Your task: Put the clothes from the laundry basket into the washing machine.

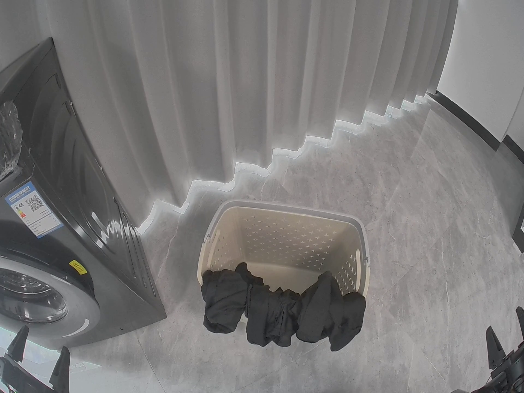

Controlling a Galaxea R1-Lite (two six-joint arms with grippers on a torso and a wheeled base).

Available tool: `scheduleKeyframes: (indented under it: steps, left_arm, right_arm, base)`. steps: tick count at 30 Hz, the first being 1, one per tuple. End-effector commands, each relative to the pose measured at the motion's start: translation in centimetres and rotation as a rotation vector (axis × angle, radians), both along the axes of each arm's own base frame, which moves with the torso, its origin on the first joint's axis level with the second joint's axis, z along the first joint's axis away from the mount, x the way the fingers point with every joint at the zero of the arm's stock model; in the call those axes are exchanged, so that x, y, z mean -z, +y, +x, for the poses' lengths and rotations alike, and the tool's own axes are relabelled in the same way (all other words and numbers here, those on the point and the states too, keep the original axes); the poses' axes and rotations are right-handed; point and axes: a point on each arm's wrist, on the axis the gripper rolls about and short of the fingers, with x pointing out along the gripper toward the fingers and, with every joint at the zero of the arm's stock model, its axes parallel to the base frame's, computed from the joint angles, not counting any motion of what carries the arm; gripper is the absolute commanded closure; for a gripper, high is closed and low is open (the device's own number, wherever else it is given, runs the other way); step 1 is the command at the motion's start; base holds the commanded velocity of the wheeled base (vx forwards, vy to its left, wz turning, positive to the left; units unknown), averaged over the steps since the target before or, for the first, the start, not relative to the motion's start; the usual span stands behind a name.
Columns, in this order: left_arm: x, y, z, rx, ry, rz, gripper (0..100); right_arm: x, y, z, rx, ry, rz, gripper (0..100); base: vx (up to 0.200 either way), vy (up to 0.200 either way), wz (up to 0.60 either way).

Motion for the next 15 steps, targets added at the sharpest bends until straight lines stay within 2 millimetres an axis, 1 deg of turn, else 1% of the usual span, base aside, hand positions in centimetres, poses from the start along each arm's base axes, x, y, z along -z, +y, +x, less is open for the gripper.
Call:
scheduleKeyframes:
  steps: [1, 2, 8, 15]
  left_arm:
    - [0.49, 0.00, -0.02, -0.002, -0.002, 0.000, 0]
    - [0.49, 0.00, -0.02, -0.002, -0.002, 0.002, 0]
    - [0.49, 0.00, -0.02, -0.002, -0.002, 0.002, 0]
    - [0.49, 0.00, -0.02, -0.002, -0.002, 0.002, 0]
  right_arm:
    - [0.48, 0.00, 0.12, -0.001, 0.016, 0.000, 0]
    - [0.50, 0.00, 0.12, 0.003, 0.017, 0.003, 0]
    - [0.50, -0.01, 0.12, 0.005, 0.017, 0.003, 0]
    - [0.48, -0.01, 0.12, 0.003, 0.016, 0.002, 0]
  base:
    - [0.000, 0.000, 0.00]
    - [0.000, 0.000, 0.00]
    - [0.000, 0.000, 0.60]
    - [0.000, 0.000, 0.00]
